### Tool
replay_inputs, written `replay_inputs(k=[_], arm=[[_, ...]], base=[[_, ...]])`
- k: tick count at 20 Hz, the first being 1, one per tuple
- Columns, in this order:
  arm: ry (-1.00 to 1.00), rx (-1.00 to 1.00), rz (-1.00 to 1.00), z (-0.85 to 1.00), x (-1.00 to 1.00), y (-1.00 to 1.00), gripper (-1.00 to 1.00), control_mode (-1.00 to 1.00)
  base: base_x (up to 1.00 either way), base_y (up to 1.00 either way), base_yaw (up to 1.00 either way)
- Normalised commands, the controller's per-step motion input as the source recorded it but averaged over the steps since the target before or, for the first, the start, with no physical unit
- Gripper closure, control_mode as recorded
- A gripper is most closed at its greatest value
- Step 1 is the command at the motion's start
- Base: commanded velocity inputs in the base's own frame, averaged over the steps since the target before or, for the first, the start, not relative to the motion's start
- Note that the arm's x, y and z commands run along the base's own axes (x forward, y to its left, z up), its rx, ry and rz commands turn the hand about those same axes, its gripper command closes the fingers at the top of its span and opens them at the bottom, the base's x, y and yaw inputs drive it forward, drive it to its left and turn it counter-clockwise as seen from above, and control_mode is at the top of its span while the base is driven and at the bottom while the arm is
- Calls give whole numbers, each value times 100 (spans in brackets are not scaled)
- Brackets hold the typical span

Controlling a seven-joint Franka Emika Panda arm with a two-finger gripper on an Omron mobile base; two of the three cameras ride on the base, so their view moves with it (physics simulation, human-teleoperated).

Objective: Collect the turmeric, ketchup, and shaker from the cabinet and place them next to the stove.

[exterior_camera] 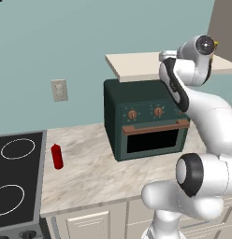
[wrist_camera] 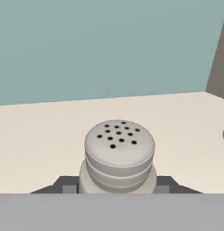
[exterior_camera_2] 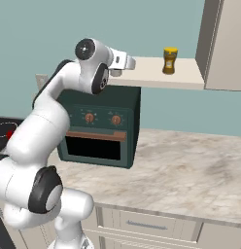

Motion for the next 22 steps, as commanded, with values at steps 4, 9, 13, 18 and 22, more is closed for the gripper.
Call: replay_inputs(k=[4, 9, 13, 18, 22], arm=[[0, 0, 0, 0, -88, 63, 100, -100], [0, 0, 0, 0, -78, 90, 100, -100], [0, 0, 0, 0, -67, 90, 100, -100], [3, 0, 0, -1, -51, 88, 100, -100], [4, 0, 0, -8, -45, 88, 100, -100]], base=[[0, 0, 0], [0, 0, 0], [0, 0, 0], [0, 0, 0], [0, 0, 0]])
